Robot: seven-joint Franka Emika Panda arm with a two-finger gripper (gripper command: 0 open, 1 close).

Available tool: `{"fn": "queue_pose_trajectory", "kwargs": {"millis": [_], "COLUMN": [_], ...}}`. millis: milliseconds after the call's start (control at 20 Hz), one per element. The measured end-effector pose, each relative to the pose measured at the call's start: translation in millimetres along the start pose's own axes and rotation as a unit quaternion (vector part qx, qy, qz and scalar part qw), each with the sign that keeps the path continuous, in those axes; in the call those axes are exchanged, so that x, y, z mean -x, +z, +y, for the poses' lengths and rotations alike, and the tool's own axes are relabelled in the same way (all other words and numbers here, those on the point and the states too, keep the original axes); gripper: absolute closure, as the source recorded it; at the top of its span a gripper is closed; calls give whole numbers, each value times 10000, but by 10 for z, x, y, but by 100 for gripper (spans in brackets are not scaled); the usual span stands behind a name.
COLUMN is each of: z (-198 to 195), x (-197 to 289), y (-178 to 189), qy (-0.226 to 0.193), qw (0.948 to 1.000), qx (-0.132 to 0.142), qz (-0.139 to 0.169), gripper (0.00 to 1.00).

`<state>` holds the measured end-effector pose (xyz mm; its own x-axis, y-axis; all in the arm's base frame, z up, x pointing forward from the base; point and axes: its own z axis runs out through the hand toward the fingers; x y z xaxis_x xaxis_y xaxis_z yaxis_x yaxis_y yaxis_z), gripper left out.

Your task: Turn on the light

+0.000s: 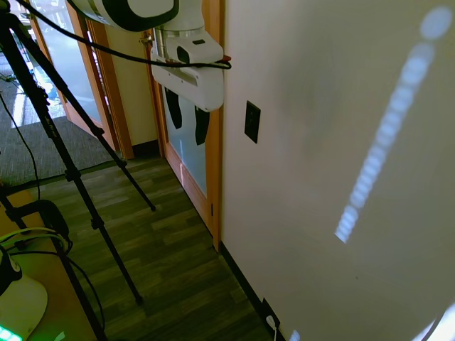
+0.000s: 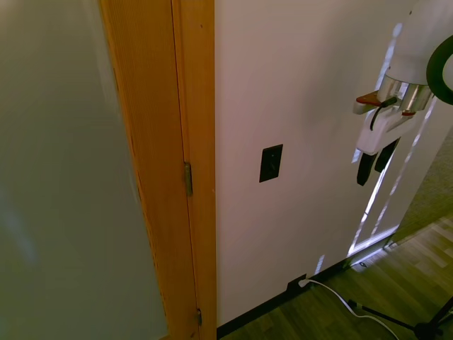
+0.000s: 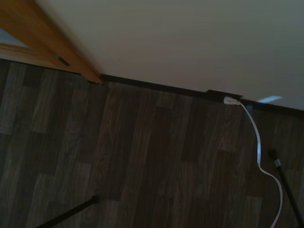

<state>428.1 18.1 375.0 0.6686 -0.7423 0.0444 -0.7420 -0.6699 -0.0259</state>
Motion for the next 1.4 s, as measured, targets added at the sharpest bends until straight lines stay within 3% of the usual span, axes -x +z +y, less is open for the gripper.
{"fn": "queue_pose_trajectory", "kwargs": {"millis": [100,200,400,650,950,1150,1200,1400], "z": [-11,-145,-648,-990,-1342,-1501,-1559,-1749], "x": [4,19,116,-13,-275,-384,-398,-420], "y": [18,129,619,691,635,746,765,833], "qy": [13,100,452,1217,1516,1496,1485,1416], "qw": [10000,9997,9974,9848,9725,9714,9714,9703], "qx": [2,-171,-473,-879,-1073,-1020,-1016,-993], "qz": [-4,119,313,871,1403,1537,1552,1695], "gripper": [0,0,0,0,0,0,100,100]}}
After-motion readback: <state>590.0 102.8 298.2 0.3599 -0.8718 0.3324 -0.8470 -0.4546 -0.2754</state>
